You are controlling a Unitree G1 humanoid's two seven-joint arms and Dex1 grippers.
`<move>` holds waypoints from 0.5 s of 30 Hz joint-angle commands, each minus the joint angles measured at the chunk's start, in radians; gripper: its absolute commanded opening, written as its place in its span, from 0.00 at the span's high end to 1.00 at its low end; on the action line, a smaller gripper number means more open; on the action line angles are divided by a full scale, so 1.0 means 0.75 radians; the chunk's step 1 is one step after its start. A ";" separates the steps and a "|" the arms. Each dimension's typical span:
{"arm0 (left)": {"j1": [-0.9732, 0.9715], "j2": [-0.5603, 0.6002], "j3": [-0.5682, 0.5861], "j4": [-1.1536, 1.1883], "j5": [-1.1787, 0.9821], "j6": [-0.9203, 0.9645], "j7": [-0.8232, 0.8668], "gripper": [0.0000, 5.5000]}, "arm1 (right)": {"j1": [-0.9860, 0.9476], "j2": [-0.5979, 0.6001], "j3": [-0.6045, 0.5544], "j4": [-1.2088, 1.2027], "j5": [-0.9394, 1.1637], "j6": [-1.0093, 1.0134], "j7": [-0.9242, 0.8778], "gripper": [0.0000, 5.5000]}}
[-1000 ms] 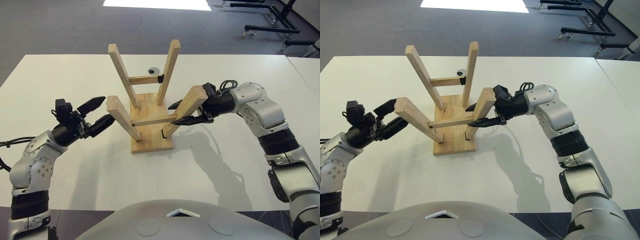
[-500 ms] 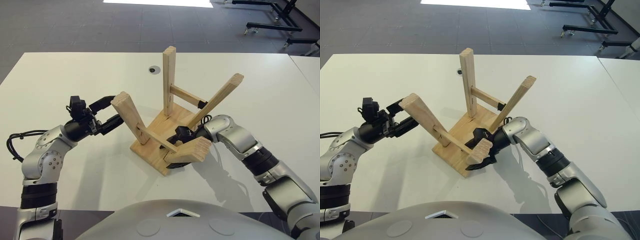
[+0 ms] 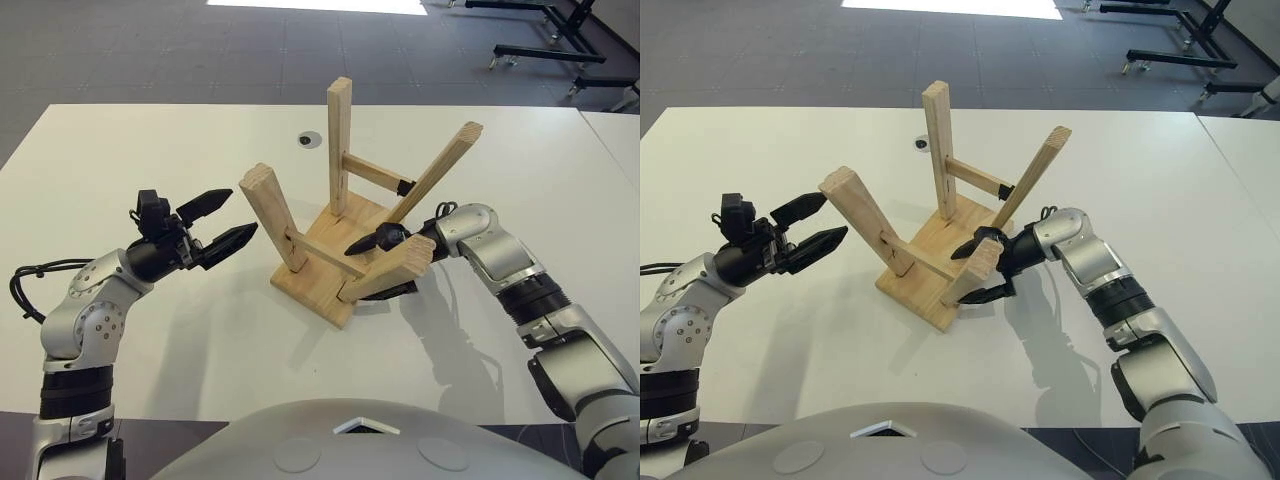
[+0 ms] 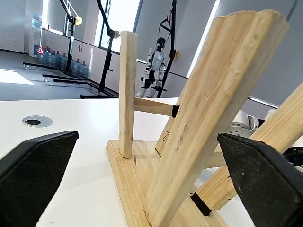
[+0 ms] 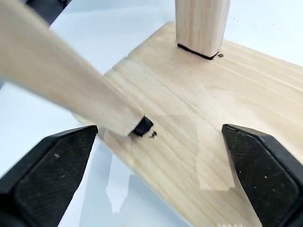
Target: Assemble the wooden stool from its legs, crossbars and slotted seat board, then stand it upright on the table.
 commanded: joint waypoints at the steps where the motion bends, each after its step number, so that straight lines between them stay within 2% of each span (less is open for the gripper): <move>1: 0.032 -0.005 -0.002 -0.027 0.008 0.008 0.016 0.02 | -0.102 -0.031 -0.010 0.196 -0.148 -0.142 -0.024 0.12; 10: 0.047 -0.010 -0.003 -0.031 0.006 0.003 0.019 0.02 | -0.158 -0.039 -0.065 0.380 -0.249 -0.308 -0.074 0.12; 15: 0.035 -0.017 -0.020 -0.022 0.012 0.004 0.015 0.02 | -0.305 0.018 -0.077 0.623 -0.382 -0.488 -0.272 0.12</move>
